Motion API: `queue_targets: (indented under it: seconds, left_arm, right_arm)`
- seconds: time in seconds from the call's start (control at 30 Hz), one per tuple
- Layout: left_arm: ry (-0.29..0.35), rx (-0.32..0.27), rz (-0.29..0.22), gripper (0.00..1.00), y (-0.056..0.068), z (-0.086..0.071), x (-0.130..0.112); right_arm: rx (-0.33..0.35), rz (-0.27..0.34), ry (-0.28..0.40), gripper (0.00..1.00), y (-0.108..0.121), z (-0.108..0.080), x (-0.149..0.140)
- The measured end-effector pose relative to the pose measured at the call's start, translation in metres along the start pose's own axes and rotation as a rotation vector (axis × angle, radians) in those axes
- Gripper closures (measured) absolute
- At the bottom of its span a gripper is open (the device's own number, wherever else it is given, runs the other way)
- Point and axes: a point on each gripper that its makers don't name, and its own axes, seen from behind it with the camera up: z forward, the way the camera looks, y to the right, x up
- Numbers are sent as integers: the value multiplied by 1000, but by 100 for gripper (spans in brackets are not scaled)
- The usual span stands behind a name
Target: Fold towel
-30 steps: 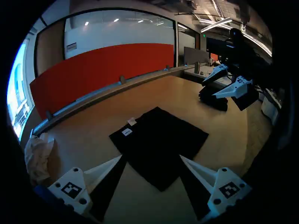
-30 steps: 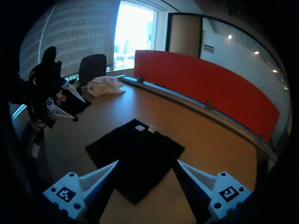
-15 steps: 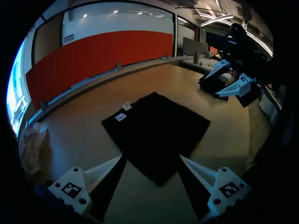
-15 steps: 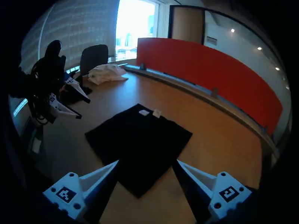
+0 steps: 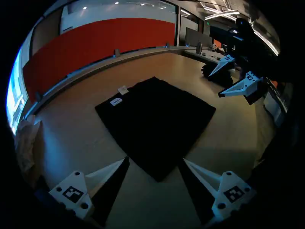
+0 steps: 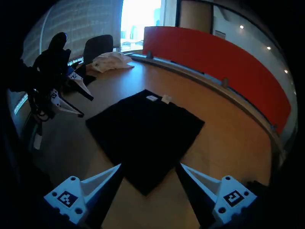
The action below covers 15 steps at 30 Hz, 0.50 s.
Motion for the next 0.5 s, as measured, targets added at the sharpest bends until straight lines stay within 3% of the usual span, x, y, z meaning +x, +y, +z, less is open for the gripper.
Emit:
queue_targets:
  seconds: [0.5]
  left_arm:
    - [-96, -10, -2, 7, 2, 25, -35]
  right_arm:
    - [25, 22, -85, 0, -2, 16, -42]
